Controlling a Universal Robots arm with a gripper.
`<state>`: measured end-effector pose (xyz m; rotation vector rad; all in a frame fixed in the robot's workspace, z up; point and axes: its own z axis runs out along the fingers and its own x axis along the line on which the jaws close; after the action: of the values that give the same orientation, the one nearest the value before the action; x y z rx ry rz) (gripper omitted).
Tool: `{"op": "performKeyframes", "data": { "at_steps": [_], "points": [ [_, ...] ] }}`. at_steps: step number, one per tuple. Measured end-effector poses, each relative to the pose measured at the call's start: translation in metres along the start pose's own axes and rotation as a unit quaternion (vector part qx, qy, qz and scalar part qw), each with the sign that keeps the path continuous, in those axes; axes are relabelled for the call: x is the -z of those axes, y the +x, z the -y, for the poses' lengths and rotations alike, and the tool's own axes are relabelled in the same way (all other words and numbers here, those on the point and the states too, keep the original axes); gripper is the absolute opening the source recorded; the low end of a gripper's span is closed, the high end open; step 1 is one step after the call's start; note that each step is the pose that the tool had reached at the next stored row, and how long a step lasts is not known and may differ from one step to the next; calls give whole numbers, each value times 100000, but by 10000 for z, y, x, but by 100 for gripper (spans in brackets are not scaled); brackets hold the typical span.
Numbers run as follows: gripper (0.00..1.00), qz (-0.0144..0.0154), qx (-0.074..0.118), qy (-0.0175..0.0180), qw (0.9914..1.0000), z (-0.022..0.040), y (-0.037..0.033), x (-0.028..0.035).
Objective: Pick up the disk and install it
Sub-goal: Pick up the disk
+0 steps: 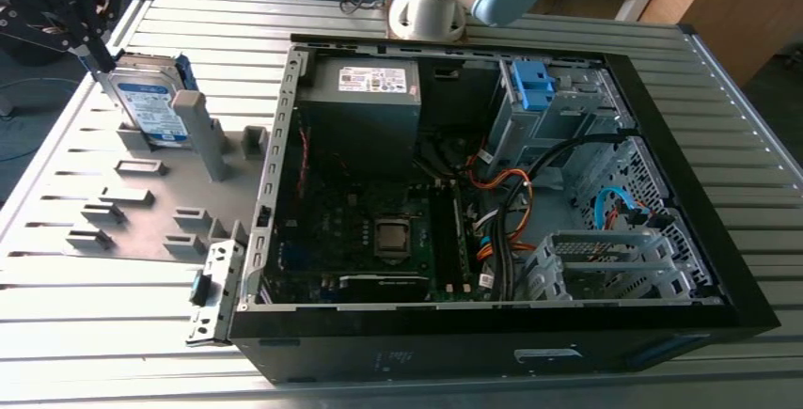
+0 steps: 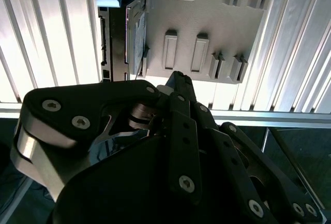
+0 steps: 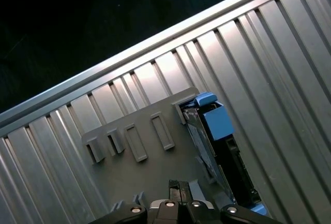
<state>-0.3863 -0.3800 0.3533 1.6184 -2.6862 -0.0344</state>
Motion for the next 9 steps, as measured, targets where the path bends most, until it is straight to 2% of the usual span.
{"op": "performKeyframes", "data": {
  "at_steps": [9],
  "points": [
    [11, -13, 480, -1, 99999, 0, 0, 0]
  ]
}}
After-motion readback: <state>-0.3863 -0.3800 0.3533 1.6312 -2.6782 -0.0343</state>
